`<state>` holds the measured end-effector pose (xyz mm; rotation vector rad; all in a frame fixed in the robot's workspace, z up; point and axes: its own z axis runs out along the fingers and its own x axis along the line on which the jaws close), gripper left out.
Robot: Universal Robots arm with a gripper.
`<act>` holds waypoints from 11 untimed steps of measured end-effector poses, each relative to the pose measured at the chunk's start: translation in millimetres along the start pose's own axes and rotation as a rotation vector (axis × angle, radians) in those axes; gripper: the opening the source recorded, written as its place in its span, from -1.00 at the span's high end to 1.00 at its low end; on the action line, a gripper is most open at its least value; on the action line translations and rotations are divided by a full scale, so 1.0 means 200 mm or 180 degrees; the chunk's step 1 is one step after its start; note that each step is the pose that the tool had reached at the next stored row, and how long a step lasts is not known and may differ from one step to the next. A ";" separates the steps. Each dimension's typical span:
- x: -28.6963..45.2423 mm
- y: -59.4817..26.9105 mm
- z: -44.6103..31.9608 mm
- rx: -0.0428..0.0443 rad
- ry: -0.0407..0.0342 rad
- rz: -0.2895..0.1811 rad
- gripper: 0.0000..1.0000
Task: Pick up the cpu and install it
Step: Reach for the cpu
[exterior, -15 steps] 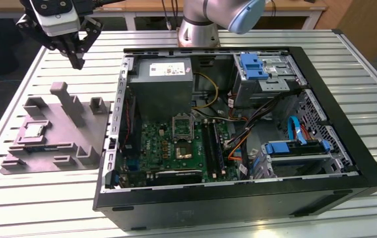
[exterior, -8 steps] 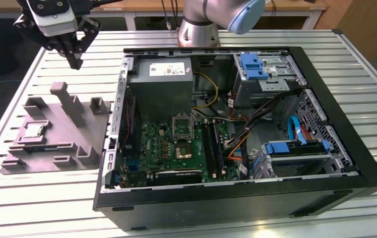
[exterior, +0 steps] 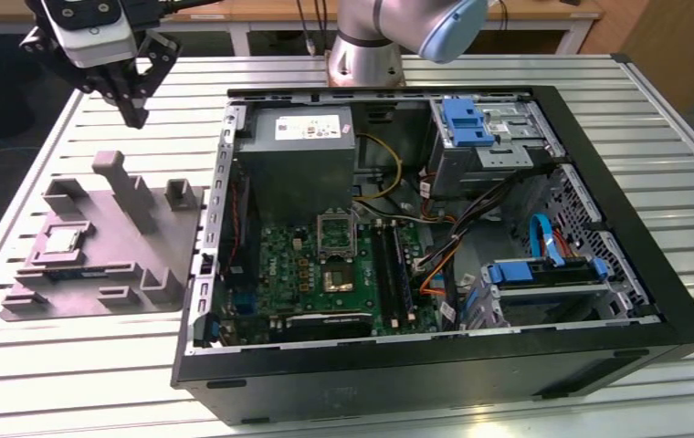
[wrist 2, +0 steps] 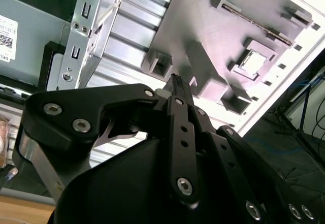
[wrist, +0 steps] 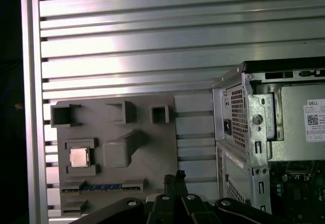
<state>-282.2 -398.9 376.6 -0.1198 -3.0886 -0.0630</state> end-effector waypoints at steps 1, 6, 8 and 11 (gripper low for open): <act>0.002 0.000 0.000 0.0000 0.0000 0.0000 0.79; 0.007 -0.001 0.000 0.0000 0.0000 0.0000 0.79; 0.012 -0.001 0.001 0.0000 0.0000 0.0000 0.79; 0.013 -0.001 0.001 0.0000 0.0000 0.0000 0.79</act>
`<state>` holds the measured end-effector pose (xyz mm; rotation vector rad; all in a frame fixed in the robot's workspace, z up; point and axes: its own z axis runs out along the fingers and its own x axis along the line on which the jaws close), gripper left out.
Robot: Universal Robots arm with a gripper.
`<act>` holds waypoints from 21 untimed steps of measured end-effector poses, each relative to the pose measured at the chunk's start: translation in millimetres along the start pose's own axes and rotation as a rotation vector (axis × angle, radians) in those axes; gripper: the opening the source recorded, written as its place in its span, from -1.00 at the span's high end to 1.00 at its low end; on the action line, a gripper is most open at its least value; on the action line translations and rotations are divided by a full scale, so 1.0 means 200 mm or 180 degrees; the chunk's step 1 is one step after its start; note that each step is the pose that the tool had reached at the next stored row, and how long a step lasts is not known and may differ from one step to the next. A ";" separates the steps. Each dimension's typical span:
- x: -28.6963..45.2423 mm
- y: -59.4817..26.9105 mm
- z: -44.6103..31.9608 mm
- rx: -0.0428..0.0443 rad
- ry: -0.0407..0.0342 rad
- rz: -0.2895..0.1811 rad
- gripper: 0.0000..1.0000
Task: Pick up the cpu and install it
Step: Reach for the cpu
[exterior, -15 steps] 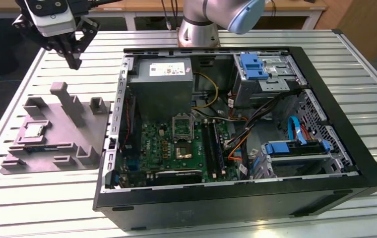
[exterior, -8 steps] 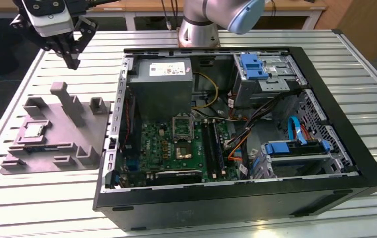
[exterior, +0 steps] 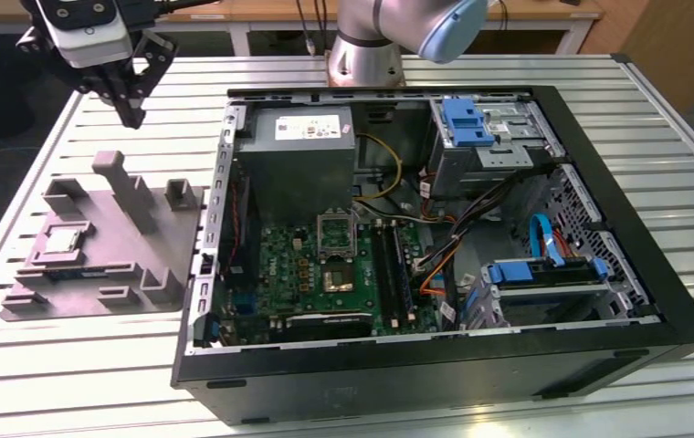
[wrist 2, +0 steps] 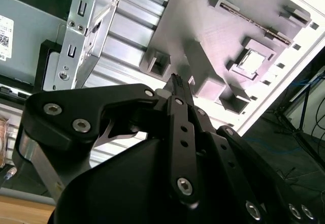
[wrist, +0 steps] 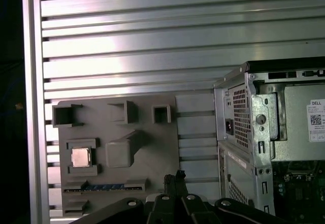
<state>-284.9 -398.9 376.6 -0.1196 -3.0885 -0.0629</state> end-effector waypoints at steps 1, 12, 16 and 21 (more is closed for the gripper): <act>0.002 0.000 0.000 0.0000 0.0000 0.0000 0.79; 0.070 -0.005 0.004 0.0000 0.0000 0.0000 0.79; 0.097 -0.008 0.006 0.0000 0.0000 0.0000 0.79; 0.106 -0.008 0.007 0.0000 0.0000 0.0000 0.79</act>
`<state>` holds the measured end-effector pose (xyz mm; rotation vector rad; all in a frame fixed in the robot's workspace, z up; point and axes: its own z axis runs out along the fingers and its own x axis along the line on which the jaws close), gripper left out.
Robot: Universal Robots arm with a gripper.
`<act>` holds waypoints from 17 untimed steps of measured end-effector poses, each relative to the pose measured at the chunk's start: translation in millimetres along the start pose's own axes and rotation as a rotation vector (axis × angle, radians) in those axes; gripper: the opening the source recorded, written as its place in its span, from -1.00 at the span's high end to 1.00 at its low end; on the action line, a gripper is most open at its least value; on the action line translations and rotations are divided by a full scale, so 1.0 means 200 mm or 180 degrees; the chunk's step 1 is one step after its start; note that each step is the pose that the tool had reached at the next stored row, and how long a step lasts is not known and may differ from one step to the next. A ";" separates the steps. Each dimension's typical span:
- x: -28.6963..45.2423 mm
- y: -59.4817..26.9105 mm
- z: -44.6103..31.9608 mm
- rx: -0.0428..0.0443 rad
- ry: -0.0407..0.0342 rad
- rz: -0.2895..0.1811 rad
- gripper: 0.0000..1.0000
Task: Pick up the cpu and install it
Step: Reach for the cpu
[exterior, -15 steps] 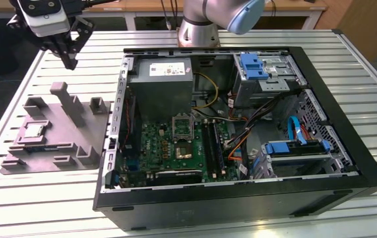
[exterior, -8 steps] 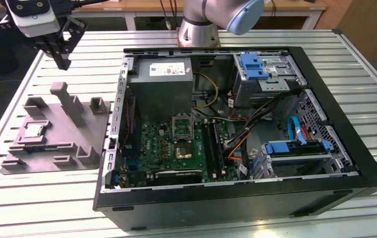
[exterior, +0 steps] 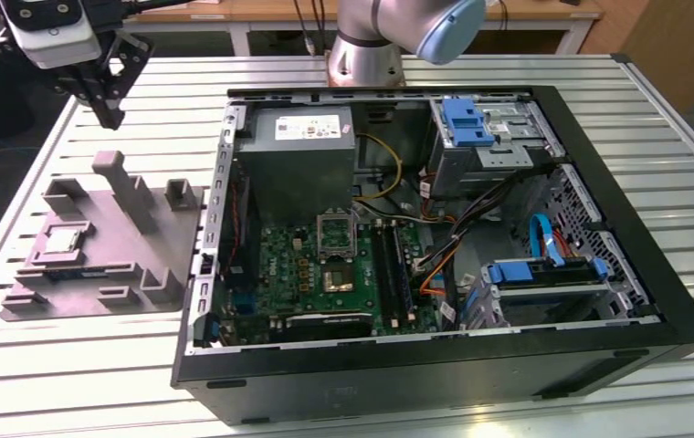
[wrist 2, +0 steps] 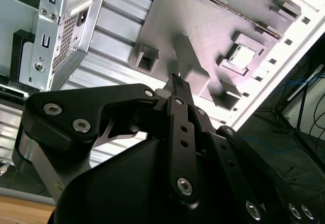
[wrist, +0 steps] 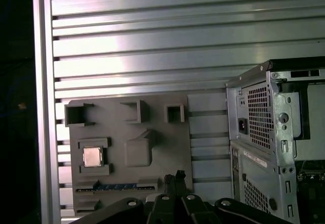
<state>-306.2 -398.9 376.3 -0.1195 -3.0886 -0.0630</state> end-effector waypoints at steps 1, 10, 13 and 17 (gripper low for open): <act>0.000 0.000 0.000 0.0000 0.0000 0.0000 0.79; 0.014 -0.001 0.001 -0.0008 -0.0105 -0.0004 0.79; 0.014 -0.001 0.001 -0.0008 -0.0105 -0.0012 0.79; 0.046 -0.004 0.003 -0.0006 -0.0103 -0.0059 0.79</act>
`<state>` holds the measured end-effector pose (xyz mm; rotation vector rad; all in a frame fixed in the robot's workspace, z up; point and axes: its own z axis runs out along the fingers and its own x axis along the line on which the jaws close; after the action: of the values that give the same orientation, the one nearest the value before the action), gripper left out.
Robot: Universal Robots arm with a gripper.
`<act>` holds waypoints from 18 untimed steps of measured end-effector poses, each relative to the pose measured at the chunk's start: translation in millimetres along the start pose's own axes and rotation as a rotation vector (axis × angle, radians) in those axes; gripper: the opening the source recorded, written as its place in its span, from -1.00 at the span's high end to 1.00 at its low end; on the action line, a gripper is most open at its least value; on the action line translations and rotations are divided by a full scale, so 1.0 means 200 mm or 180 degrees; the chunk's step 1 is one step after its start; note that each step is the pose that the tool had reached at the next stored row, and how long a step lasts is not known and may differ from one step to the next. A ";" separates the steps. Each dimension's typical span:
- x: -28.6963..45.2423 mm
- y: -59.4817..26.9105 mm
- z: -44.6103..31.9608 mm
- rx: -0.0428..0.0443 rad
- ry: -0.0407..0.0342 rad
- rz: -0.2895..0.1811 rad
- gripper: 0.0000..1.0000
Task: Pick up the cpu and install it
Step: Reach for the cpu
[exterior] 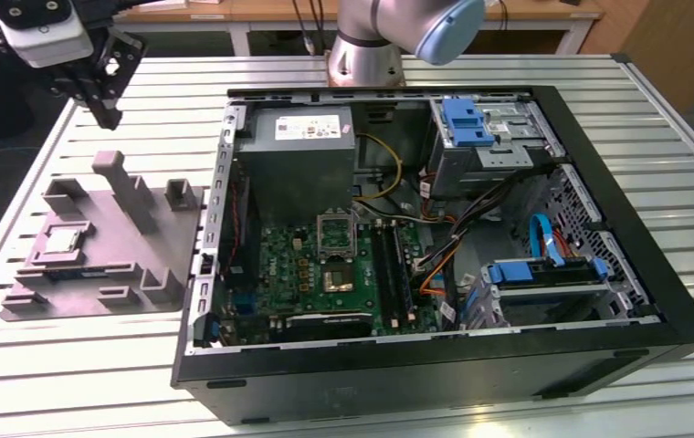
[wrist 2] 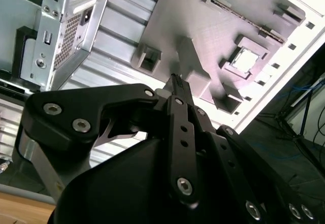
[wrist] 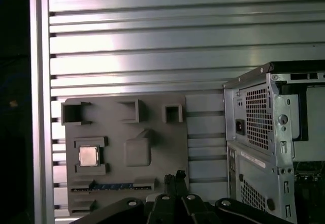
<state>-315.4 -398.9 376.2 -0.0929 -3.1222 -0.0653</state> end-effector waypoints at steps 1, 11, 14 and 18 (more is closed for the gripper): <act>0.013 -0.001 0.000 0.0000 0.0000 0.0000 0.79; 0.177 -0.011 0.004 0.0000 -0.0003 -0.0001 0.79; 0.243 -0.015 0.006 0.0000 -0.0003 -0.0001 0.79; 0.318 -0.019 0.009 0.0000 -0.0002 -0.0001 0.79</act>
<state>-379.2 -398.9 375.5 -0.0925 -3.1230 -0.0652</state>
